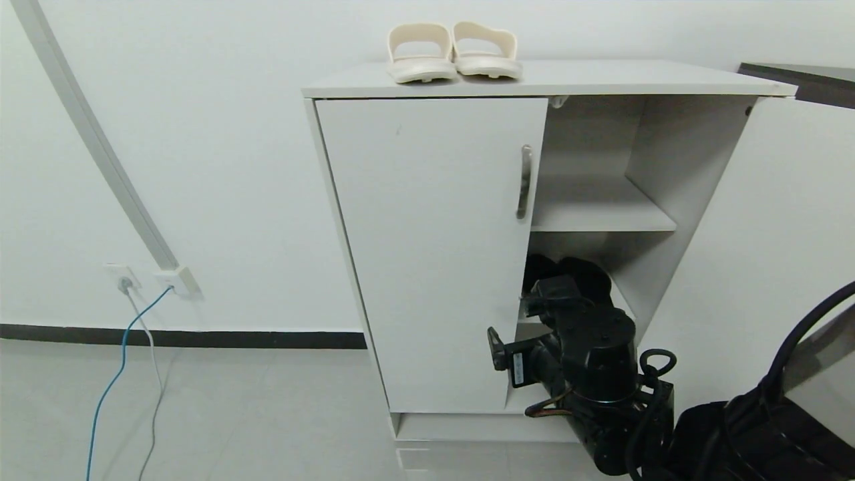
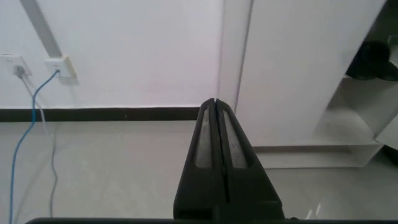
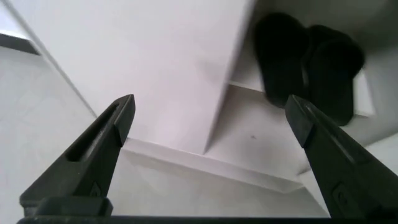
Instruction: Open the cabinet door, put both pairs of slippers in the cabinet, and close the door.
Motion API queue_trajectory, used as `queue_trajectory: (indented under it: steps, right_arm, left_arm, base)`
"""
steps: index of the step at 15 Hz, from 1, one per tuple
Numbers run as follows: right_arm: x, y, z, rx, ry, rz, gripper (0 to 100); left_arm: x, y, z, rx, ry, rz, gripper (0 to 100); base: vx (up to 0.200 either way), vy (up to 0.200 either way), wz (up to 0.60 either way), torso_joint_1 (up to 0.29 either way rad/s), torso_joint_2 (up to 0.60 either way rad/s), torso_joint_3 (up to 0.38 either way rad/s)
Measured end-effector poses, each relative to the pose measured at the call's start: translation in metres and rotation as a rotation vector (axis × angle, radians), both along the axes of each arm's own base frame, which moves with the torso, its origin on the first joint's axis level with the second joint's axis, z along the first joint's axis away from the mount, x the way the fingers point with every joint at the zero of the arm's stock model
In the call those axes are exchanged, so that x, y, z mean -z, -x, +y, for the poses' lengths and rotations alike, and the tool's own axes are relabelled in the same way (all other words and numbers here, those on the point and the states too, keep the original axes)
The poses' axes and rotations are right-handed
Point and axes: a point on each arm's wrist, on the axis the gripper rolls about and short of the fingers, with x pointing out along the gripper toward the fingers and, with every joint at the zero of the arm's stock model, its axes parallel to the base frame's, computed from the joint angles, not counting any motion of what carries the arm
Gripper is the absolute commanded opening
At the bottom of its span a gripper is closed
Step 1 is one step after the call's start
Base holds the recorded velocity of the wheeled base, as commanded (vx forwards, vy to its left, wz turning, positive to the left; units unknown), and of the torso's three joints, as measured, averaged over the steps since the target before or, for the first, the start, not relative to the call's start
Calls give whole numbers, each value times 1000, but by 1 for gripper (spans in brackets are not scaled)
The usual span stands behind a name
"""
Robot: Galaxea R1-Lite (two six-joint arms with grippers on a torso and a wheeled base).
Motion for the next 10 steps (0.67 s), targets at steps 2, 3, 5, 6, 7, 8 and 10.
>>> queue_trajectory:
  steps: [2, 3, 5, 6, 7, 8, 10]
  right_arm:
    - [-4, 1, -2, -12, -2, -52, 100]
    - [-5, 2, -3, -21, 4, -82, 100]
    - [-3, 3, -6, -32, 22, -93, 100]
    - [-2, 3, -7, -35, 25, -90, 100]
    - [-1, 3, -7, -36, 27, -88, 100]
    - [0, 4, -7, -42, 30, -85, 100]
    - [1, 4, -7, -42, 33, -81, 100]
  left_arm:
    - [0, 0, 0, -2, 0, 0, 0]
    - [0, 0, 0, -2, 0, 0, 0]
    - [0, 0, 0, -4, 1, 0, 0]
    - [0, 0, 0, -4, 1, 0, 0]
    - [0, 0, 0, -3, 1, 0, 0]
    - [0, 0, 0, -5, 1, 0, 0]
    - [0, 0, 0, -6, 2, 0, 0]
  base:
    - [0, 0, 0, 0, 0, 0]
    - [0, 0, 0, 0, 0, 0]
    - [0, 0, 0, 0, 0, 0]
    - [0, 0, 0, 0, 0, 0]
    - [0, 0, 0, 0, 0, 0]
    - [0, 0, 0, 0, 0, 0]
    - [0, 0, 0, 0, 0, 0]
